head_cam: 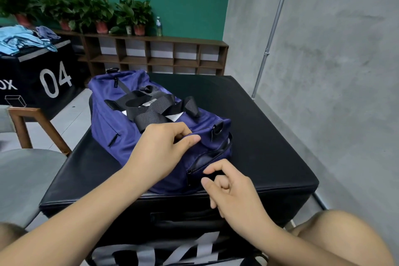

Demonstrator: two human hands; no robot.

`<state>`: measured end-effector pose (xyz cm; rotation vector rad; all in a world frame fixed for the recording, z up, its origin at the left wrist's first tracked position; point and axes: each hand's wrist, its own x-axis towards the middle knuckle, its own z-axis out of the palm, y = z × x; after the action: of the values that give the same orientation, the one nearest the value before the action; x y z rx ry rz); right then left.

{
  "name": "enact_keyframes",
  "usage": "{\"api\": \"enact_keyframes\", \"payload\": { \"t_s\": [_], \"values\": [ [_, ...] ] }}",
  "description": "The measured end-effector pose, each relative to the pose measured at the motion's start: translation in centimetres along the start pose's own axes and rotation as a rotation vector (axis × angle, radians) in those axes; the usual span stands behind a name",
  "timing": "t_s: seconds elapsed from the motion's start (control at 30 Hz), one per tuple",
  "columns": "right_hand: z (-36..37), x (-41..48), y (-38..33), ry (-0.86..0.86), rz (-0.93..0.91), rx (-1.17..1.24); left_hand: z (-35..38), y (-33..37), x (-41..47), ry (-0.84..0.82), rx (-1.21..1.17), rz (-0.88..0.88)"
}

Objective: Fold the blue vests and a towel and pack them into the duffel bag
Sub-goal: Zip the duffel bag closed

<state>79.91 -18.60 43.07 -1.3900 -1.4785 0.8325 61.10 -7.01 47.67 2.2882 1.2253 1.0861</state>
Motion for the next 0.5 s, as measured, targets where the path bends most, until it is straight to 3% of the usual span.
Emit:
{"api": "enact_keyframes", "payload": {
  "t_s": [0.27,0.5],
  "values": [
    [1.1,1.8,0.2,0.074,-0.035,-0.223,-0.9,1.3,0.1,0.024,-0.19,-0.103],
    [3.1,2.9,0.1,0.089,-0.225,-0.292,-1.6,1.8,-0.2,0.036,-0.24,-0.072]
  ]
}}
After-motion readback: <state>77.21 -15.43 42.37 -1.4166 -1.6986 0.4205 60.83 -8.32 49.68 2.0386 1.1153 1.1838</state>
